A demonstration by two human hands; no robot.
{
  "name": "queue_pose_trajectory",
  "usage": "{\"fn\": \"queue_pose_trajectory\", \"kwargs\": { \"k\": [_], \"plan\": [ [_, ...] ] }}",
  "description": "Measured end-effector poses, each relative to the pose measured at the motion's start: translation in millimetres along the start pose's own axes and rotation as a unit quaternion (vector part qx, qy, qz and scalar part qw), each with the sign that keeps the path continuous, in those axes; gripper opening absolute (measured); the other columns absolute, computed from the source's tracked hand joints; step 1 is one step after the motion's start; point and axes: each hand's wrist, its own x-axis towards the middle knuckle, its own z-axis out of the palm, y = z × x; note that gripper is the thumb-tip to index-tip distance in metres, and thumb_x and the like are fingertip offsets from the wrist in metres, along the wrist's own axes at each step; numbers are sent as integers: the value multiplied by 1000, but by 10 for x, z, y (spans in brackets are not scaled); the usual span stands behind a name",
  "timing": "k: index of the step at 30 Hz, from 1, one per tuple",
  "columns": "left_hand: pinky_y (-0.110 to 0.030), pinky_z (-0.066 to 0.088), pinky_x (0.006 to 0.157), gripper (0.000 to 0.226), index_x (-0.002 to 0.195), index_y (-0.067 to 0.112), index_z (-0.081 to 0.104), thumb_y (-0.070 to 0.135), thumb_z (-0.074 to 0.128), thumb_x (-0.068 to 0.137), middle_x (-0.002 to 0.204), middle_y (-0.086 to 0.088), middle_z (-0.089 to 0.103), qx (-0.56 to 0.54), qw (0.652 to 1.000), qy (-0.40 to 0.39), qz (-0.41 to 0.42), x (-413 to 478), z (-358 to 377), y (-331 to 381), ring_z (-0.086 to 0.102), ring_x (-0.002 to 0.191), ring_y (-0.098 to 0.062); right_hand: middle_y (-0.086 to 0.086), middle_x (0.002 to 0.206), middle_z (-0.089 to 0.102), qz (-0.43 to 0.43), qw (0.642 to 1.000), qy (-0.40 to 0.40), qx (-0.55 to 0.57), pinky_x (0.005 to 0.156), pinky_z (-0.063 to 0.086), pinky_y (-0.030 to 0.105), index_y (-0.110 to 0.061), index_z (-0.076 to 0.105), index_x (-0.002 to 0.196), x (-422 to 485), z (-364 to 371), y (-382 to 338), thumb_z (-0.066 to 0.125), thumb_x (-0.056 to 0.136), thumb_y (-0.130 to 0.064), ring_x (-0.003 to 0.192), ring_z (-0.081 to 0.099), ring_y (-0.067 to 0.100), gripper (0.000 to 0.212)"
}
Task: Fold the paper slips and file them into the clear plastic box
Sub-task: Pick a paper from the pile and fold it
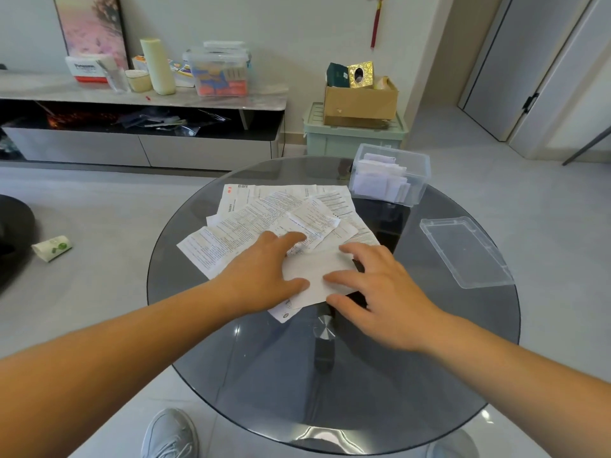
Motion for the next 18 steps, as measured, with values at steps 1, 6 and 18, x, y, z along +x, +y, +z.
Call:
{"fn": "queue_pose_trajectory", "kwargs": {
  "k": [1, 6, 18],
  "plan": [
    [-35, 51, 94, 64, 145, 42, 40, 49, 67, 88, 130, 2, 43, 11, 1000, -11, 6, 11, -3, -1, 54, 101, -16, -8, 149, 33, -12, 1000, -11, -8, 111, 31, 41, -42, 59, 132, -15, 2, -3, 26, 89, -70, 136, 26, 15, 61],
    [-32, 46, 98, 47, 141, 42, 51, 50, 58, 95, 128, 3, 40, 62, 997, -48, 25, 33, -13, 27, 48, 103, -14, -12, 145, 33, -50, 993, -75, -72, 107, 26, 32, -48, 43, 144, -71, -26, 31, 14, 91, -71, 131, 27, 10, 65],
    [-36, 51, 95, 56, 134, 26, 57, 58, 64, 88, 130, 1, 59, 86, 995, -49, 2, 250, -165, 226, 58, 108, -19, -19, 140, 37, -15, 997, -80, 10, 114, 27, 33, -48, 56, 135, -133, -131, 139, 20, 88, -72, 131, 27, 3, 64]
  ]
}}
